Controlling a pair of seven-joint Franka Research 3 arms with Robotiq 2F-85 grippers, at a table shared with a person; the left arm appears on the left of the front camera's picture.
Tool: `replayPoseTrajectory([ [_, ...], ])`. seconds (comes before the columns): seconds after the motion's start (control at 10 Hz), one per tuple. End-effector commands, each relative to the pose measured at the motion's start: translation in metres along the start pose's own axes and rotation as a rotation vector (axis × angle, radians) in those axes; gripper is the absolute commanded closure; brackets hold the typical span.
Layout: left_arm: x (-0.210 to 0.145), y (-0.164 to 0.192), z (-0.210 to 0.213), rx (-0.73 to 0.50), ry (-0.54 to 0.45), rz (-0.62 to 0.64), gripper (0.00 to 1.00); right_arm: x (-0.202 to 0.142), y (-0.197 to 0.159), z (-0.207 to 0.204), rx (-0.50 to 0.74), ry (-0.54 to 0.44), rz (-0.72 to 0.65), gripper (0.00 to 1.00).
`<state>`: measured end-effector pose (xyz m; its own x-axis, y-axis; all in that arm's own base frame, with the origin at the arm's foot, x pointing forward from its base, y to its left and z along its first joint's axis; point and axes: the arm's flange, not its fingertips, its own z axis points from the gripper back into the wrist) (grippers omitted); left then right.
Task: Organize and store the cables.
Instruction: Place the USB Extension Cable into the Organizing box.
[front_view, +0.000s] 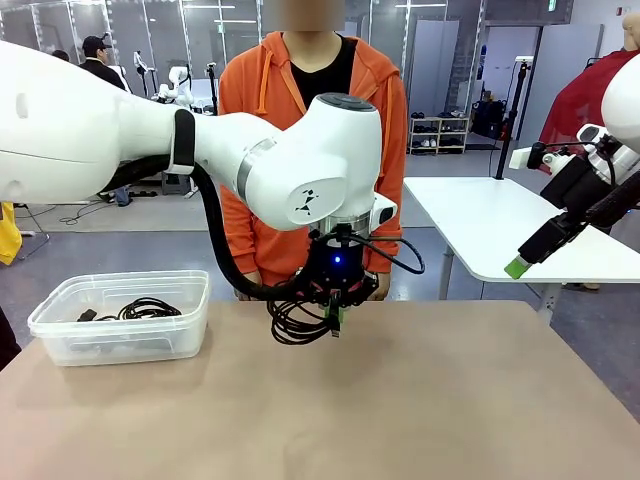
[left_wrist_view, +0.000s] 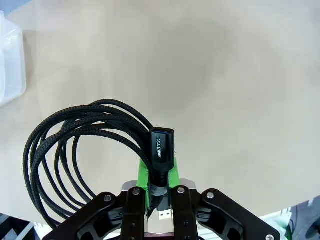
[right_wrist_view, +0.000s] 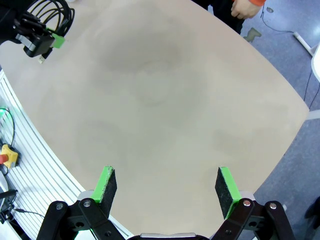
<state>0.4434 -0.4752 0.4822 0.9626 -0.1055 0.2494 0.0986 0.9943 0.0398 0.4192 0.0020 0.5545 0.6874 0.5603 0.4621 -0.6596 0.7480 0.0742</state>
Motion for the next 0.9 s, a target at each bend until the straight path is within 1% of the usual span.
replayPoseTrajectory([
  [0.0,0.002,0.002,-0.009,-0.010,0.013,0.017,0.90,0.000,0.001,0.001,0.001,-0.005,-0.018,0.00],
  [0.3,0.002,0.002,-0.009,-0.010,0.013,0.017,0.90,0.000,0.001,0.001,0.001,-0.005,-0.018,0.00],
  [0.4,0.004,0.003,-0.014,0.009,0.018,0.008,0.83,0.000,0.001,0.001,0.001,-0.005,-0.018,0.00],
  [0.5,0.012,0.023,-0.014,0.046,0.052,-0.035,0.83,0.000,0.001,0.001,0.001,-0.005,-0.018,0.00],
  [0.6,0.018,0.043,-0.006,0.060,0.050,-0.093,0.83,0.000,0.001,0.001,0.001,-0.005,-0.018,0.00],
  [0.8,0.027,0.090,0.009,0.100,0.033,-0.152,0.83,0.000,0.001,0.001,0.001,-0.005,-0.018,0.00],
])
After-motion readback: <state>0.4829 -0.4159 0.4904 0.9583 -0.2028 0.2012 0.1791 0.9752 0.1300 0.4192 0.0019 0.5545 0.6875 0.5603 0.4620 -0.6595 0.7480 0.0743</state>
